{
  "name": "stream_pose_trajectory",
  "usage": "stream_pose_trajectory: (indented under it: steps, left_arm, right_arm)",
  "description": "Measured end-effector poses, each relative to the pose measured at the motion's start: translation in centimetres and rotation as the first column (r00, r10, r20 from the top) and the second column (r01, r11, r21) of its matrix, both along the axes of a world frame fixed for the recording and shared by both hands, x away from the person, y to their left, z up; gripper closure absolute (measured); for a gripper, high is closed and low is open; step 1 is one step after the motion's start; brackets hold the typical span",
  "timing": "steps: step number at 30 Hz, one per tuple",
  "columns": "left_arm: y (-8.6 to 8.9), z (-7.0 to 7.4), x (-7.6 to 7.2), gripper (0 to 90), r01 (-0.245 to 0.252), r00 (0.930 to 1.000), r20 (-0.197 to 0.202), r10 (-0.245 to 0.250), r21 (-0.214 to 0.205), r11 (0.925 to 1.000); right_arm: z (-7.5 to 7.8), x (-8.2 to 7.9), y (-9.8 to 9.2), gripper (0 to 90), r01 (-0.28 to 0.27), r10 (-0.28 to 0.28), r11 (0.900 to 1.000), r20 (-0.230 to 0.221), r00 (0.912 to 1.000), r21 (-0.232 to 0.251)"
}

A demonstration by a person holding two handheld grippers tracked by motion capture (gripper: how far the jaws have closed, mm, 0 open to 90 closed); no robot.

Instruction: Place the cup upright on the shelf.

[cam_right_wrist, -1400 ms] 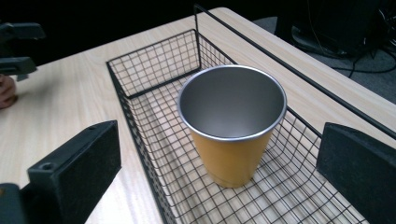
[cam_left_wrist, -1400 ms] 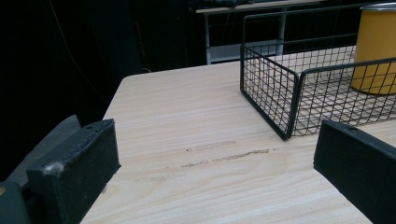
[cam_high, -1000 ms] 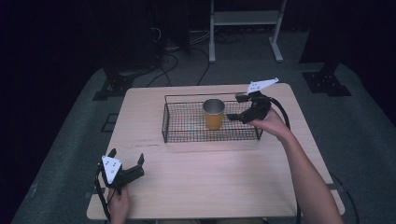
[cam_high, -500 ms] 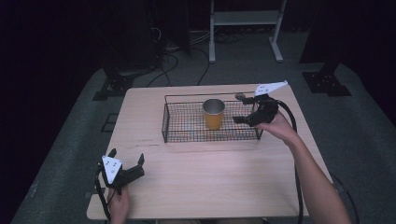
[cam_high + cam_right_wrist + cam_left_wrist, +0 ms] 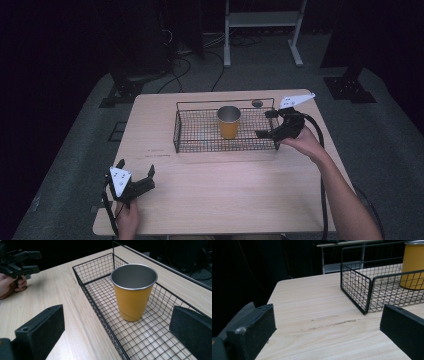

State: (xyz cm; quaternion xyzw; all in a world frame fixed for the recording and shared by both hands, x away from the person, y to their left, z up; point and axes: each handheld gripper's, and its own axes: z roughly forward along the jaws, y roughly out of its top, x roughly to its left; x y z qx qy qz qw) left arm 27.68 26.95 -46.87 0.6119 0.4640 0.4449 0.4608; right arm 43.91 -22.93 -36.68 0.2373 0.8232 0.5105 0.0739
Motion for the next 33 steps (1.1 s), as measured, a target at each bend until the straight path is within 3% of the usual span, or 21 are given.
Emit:
stream_pose_trajectory:
  steps: [8,33]
  left_arm:
    - [0.0,0.0,0.0,0.0,0.000,1.0000,0.000,0.000,0.001,1.0000]
    - [0.0,0.0,0.0,0.0,0.000,1.0000,0.000,0.000,0.005,1.0000]
  right_arm:
    - [-0.6,-0.7,-0.6,0.0,-0.005,0.005,0.9999,-0.016,0.9999,-0.012]
    - [-0.9,-2.6,-2.2,0.0,-0.005,0.005,0.9998,0.000,1.0000,0.018]
